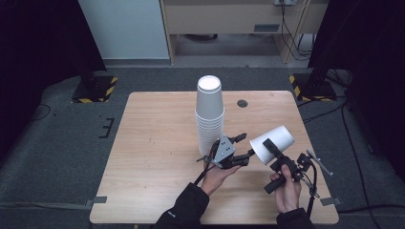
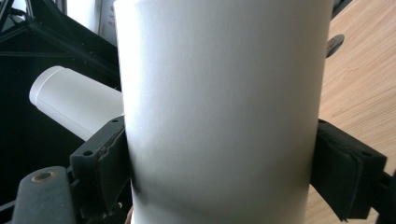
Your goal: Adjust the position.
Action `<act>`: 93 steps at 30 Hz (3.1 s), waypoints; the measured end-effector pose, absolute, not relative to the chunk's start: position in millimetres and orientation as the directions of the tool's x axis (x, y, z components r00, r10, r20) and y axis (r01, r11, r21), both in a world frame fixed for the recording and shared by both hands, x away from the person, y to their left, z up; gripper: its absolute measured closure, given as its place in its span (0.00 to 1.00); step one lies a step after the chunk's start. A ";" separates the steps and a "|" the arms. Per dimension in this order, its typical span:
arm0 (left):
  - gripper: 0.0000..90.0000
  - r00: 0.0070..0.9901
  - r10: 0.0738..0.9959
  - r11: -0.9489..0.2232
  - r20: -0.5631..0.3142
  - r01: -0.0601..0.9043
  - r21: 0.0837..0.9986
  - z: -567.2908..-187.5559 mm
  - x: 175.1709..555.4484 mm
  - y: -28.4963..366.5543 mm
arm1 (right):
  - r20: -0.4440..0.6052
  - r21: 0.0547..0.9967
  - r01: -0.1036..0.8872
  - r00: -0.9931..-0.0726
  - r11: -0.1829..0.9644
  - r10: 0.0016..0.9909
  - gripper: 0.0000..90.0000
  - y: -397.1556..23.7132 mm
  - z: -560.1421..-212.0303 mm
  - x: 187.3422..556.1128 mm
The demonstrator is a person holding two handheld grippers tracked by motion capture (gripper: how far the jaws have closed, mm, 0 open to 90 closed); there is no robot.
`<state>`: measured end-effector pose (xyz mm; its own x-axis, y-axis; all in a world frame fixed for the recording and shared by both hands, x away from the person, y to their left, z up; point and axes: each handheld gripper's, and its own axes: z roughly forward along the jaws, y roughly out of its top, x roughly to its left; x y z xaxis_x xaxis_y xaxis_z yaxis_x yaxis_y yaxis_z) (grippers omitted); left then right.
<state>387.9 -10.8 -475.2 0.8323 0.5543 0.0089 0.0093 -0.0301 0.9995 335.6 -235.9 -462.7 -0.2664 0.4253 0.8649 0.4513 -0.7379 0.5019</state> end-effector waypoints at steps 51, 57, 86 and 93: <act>0.90 0.842 0.537 -0.049 0.048 -0.025 0.998 -479.8 387.0 -14.6 | 0.874 0.485 0.495 -0.253 -0.722 0.414 0.17 -230.5 -471.1 340.1; 0.91 0.841 0.539 -0.055 0.053 -0.028 0.998 -477.9 384.9 -12.1 | 0.872 0.490 0.493 -0.261 -0.719 0.415 0.16 -231.8 -469.0 340.7; 0.95 0.851 0.522 -0.087 0.047 -0.002 0.996 -467.8 373.3 11.4 | 0.839 0.544 0.417 -0.248 -0.728 0.485 0.14 -248.4 -470.8 345.6; 0.95 0.854 0.517 -0.102 0.048 0.006 0.995 -467.2 370.0 21.2 | 0.818 0.574 0.407 -0.250 -0.711 0.517 0.15 -255.3 -473.2 348.2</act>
